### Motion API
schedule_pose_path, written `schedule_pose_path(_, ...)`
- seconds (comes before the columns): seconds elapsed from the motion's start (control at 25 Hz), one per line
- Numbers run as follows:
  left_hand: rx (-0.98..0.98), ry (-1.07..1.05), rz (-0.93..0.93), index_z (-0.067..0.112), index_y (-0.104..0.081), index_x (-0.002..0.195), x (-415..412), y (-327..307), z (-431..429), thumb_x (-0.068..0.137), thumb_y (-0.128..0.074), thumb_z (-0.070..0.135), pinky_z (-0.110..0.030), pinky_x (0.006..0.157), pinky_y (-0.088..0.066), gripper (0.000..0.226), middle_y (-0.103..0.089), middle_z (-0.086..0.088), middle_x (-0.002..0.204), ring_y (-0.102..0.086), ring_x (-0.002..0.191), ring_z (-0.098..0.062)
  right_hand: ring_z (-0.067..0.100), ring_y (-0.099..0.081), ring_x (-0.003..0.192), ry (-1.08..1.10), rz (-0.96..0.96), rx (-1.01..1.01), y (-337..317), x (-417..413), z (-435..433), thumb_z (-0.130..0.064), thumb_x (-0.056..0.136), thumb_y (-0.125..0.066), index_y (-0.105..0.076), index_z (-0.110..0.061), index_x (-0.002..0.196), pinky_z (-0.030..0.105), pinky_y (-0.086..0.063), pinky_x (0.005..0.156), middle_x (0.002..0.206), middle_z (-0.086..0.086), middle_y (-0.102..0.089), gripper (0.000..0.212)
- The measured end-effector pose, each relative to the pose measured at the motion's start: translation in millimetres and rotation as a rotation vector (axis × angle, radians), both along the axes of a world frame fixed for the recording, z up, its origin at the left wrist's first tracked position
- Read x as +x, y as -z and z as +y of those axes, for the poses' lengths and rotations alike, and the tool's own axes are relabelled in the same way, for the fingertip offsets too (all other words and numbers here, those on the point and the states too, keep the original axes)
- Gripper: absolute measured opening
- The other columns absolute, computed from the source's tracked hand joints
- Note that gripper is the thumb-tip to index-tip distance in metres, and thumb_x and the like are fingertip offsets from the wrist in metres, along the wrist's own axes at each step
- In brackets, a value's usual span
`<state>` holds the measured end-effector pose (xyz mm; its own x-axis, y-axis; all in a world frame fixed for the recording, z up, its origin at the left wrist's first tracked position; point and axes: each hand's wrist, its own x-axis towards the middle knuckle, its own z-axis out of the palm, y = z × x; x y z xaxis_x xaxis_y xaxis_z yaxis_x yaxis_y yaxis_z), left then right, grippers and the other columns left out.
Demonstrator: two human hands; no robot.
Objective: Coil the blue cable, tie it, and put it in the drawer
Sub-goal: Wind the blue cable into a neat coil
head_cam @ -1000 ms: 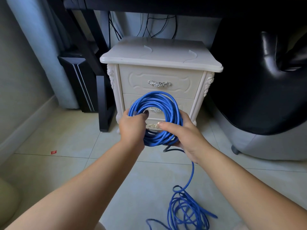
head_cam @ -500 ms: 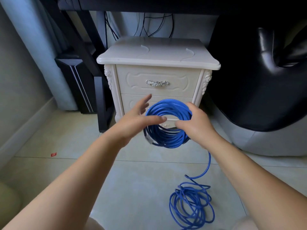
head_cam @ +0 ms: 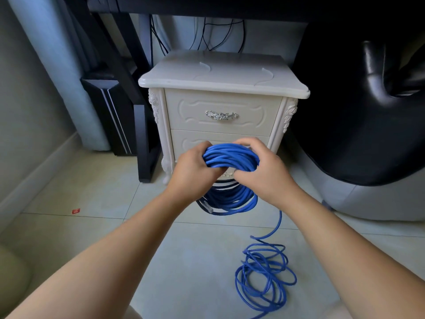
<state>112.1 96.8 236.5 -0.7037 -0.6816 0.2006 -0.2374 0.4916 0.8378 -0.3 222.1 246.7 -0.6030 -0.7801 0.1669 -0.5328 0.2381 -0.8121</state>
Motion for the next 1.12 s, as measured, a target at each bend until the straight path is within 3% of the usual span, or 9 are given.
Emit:
schedule_pose_path(0.08, 0.162, -0.033, 0.093, 0.015, -0.062, 0.086, -1.3, -2.9, -4.0, 0.078, -0.074, 0.024, -0.034, 0.065, -0.052, 0.016, -0.063, -0.003, 0.069, -0.055, 0.059, -0.016, -0.003, -0.063, 0.096, -0.059, -0.216, -0.072, -3.7, -2.5, 1.0, -0.023, 0.075, -0.079, -0.055, -0.043, 0.114, 0.015, -0.049, 0.084, 0.105, -0.020, -0.067, 0.049)
schedule_pose_path(0.16, 0.316, -0.079, 0.164, 0.012, -0.066, 0.093, -1.0, -4.5, -6.2, 0.079, -0.075, 0.022, -0.040, 0.069, -0.055, 0.020, -0.064, -0.008, 0.074, -0.057, 0.059, -0.020, 0.002, -0.065, 0.106, -0.131, -0.391, -0.085, -1.1, -5.8, 2.9, -0.035, 0.070, -0.082, -0.054, -0.042, 0.121, 0.026, -0.050, 0.094, 0.111, -0.017, -0.068, 0.059)
schedule_pose_path(0.36, 0.660, -0.242, 0.338, 0.015, -0.063, 0.084, -3.2, -7.6, -10.2, 0.082, -0.073, 0.015, -0.035, 0.061, -0.054, 0.010, -0.048, 0.004, 0.053, -0.049, 0.053, -0.015, 0.021, -0.068, 0.102, -0.138, -0.476, -0.045, 10.2, 1.4, 1.7, -0.033, 0.073, -0.083, -0.041, -0.039, 0.134, 0.040, -0.056, 0.092, 0.114, 0.004, -0.067, 0.075)
schedule_pose_path(0.48, 0.805, -0.273, 0.404, 0.015, -0.062, 0.089, -4.7, -10.4, -3.2, 0.086, -0.070, 0.015, -0.023, 0.051, -0.051, 0.009, -0.045, -0.001, 0.062, -0.047, 0.058, -0.016, 0.018, -0.069, 0.103, -0.031, -0.550, -0.106, 18.4, 13.4, -4.0, -0.034, 0.080, -0.079, -0.044, -0.038, 0.129, 0.040, -0.055, 0.094, 0.115, -0.002, -0.068, 0.060)
schedule_pose_path(0.6, 0.938, -0.214, 0.442, 0.015, -0.062, 0.093, -4.3, -10.5, 10.5, 0.088, -0.070, 0.016, -0.033, 0.068, -0.055, 0.010, -0.046, 0.000, 0.062, -0.049, 0.058, -0.013, 0.018, -0.067, 0.103, 0.101, -0.582, -0.171, 22.1, 12.1, -9.4, -0.033, 0.081, -0.076, -0.059, -0.028, 0.112, 0.041, -0.051, 0.099, 0.105, -0.001, -0.070, 0.036)
schedule_pose_path(0.76, 0.926, -0.112, 0.326, 0.011, -0.061, 0.101, -2.9, -4.4, 16.3, 0.086, -0.073, 0.018, -0.035, 0.077, -0.051, 0.021, -0.059, -0.003, 0.074, -0.059, 0.074, -0.017, 0.029, -0.060, 0.078, 0.274, -0.638, -0.234, 22.3, 4.6, -11.4, -0.017, 0.068, -0.069, -0.060, -0.021, 0.085, 0.052, -0.053, 0.087, 0.077, 0.008, -0.060, 0.019)
schedule_pose_path(0.84, 0.895, -0.081, 0.272, 0.011, -0.064, 0.106, -2.2, -1.5, 13.3, 0.085, -0.074, 0.020, -0.035, 0.083, -0.053, 0.025, -0.068, -0.004, 0.083, -0.065, 0.085, -0.018, 0.038, -0.066, 0.086, 0.287, -0.631, -0.254, 21.3, 5.7, -11.1, -0.012, 0.070, -0.067, -0.062, -0.015, 0.092, 0.053, -0.053, 0.089, 0.087, 0.018, -0.067, 0.022)
schedule_pose_path(0.92, 0.907, -0.055, 0.240, 0.014, -0.067, 0.105, -1.4, 0.1, 12.4, 0.087, -0.073, 0.023, -0.035, 0.092, -0.054, 0.021, -0.075, -0.003, 0.093, -0.069, 0.098, -0.018, 0.032, -0.072, 0.089, 0.274, -0.658, -0.278, 18.0, 6.1, -9.6, -0.002, 0.080, -0.065, -0.061, -0.013, 0.106, 0.044, -0.057, 0.083, 0.097, 0.016, -0.072, 0.029)
schedule_pose_path(1.12, 0.839, 0.083, 0.052, 0.020, -0.066, 0.114, 2.0, -5.6, 6.2, 0.077, -0.079, 0.038, -0.039, 0.098, -0.050, 0.043, -0.075, 0.002, 0.106, -0.068, 0.104, -0.018, 0.020, -0.065, 0.059, 0.298, -0.614, -0.258, 9.4, -3.8, -5.3, 0.003, 0.083, -0.056, -0.061, -0.012, 0.103, 0.032, -0.053, 0.064, 0.069, 0.007, -0.059, 0.026)
